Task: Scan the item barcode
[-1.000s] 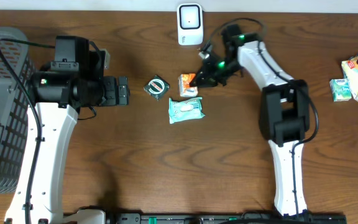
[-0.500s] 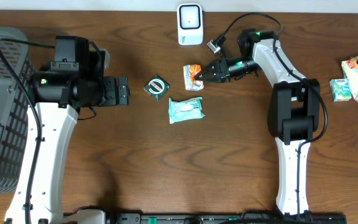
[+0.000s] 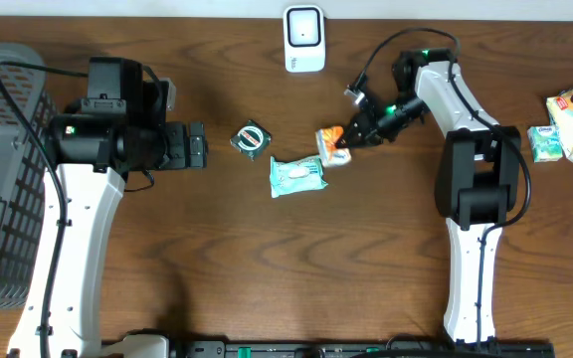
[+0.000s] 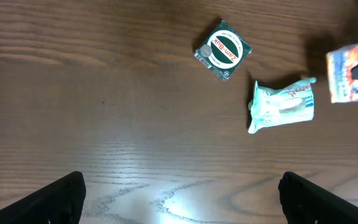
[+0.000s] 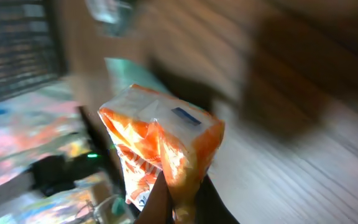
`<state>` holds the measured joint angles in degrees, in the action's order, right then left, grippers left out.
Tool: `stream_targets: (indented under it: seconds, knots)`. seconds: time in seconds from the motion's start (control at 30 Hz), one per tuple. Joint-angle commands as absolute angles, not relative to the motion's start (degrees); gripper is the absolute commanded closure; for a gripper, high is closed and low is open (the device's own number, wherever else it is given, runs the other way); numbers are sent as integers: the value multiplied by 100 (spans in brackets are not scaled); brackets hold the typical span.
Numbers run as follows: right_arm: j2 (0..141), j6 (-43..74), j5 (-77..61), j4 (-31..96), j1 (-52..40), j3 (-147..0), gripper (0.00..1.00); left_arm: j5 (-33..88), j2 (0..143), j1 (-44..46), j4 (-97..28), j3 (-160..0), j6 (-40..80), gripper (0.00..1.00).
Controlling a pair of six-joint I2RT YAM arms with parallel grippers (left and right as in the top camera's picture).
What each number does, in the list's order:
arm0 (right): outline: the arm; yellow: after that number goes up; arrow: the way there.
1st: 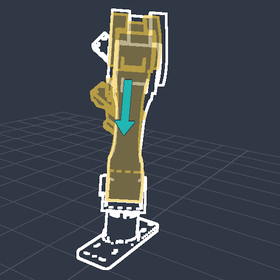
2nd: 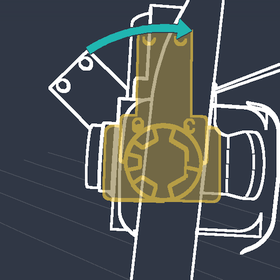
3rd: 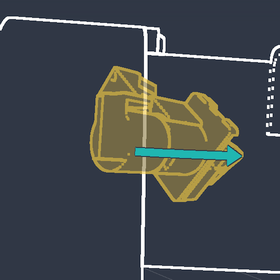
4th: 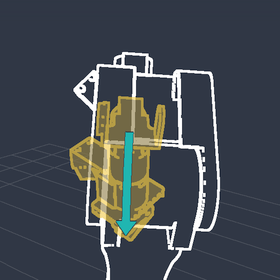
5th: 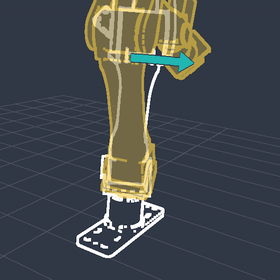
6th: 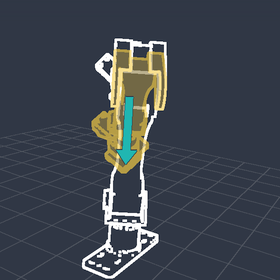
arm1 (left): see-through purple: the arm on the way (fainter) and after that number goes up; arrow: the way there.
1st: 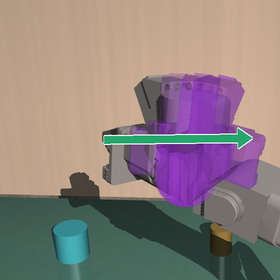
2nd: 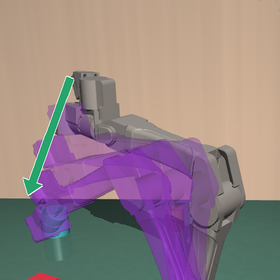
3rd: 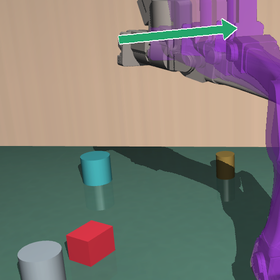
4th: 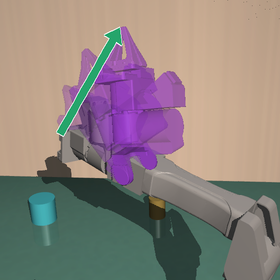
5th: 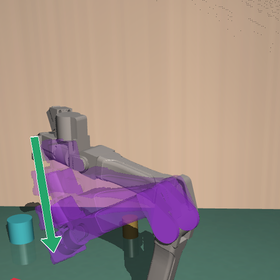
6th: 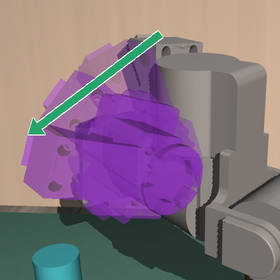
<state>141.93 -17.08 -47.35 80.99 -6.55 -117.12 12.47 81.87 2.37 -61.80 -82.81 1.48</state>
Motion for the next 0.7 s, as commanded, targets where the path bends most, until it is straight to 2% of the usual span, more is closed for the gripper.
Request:
stream_targets:
  seconds: [0.0, 0.1, 0.2, 0.5, 0.67]
  knots:
    - [13996, -738, -3059, 8108, -569, -11688, 99, 1192, 8200, 255, -6211, -8256, 134, 2]
    - [13996, -204, -2021, 8169, -523, -11688, 96, 1192, 8200, 255, -6211, -8256, 134, 3]
    - [13994, -128, -1592, 8250, -469, -11692, 83, 1192, 8200, 255, -6211, -8256, 134, 2]
    - [13992, -130, -1573, 9153, -331, -12387, 80, 1192, 8200, 255, -6211, -8256, 134, 2]
    - [13992, -128, -1575, 9695, -381, -12988, 69, 1192, 8200, 255, -6211, -8256, 134, 2]
